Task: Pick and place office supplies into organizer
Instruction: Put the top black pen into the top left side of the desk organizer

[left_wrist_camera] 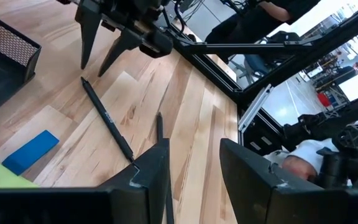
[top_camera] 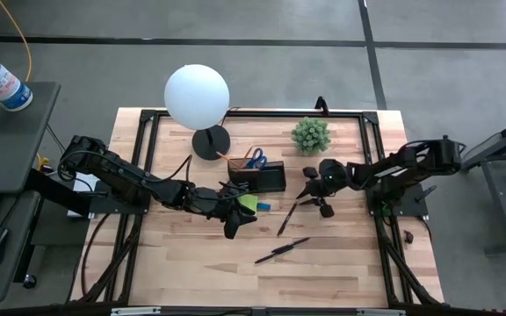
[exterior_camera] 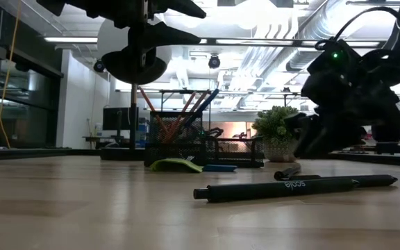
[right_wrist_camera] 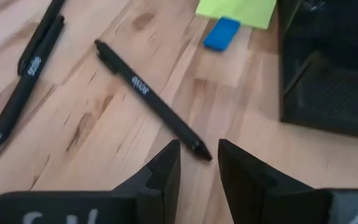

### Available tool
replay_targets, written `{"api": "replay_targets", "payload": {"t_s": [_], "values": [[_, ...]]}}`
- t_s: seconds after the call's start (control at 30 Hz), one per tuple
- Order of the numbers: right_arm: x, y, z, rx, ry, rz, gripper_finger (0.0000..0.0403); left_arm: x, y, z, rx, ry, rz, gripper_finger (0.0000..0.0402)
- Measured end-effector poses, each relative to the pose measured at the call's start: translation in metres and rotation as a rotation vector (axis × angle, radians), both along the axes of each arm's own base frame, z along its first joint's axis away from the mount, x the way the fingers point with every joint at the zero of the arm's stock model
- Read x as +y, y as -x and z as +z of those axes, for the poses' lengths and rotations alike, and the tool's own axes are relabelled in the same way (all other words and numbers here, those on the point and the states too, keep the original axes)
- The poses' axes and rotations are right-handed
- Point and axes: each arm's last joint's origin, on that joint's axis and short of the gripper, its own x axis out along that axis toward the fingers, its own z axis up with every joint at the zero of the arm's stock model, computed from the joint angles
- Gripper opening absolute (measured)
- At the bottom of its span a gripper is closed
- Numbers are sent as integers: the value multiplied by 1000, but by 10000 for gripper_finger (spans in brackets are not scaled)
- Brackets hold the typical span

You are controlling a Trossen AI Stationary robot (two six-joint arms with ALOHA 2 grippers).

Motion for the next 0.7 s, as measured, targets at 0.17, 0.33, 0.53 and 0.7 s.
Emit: {"api": "replay_targets", "payload": {"t_s": [0.17, 0.33, 0.53, 0.7], "values": [[0, -1, -10, 32, -4, 7, 99, 0, 0, 0, 4, -2, 0, 129], [-1, -5, -16, 41, -11, 13, 99, 0, 0, 0, 4, -13, -5, 129], [-2, -12, -15, 36, -4, 17, 99, 0, 0, 0, 4, -15, -5, 129], [-2, -13, -16, 65, -4, 43, 99, 0, 0, 0, 4, -20, -7, 129]]}}
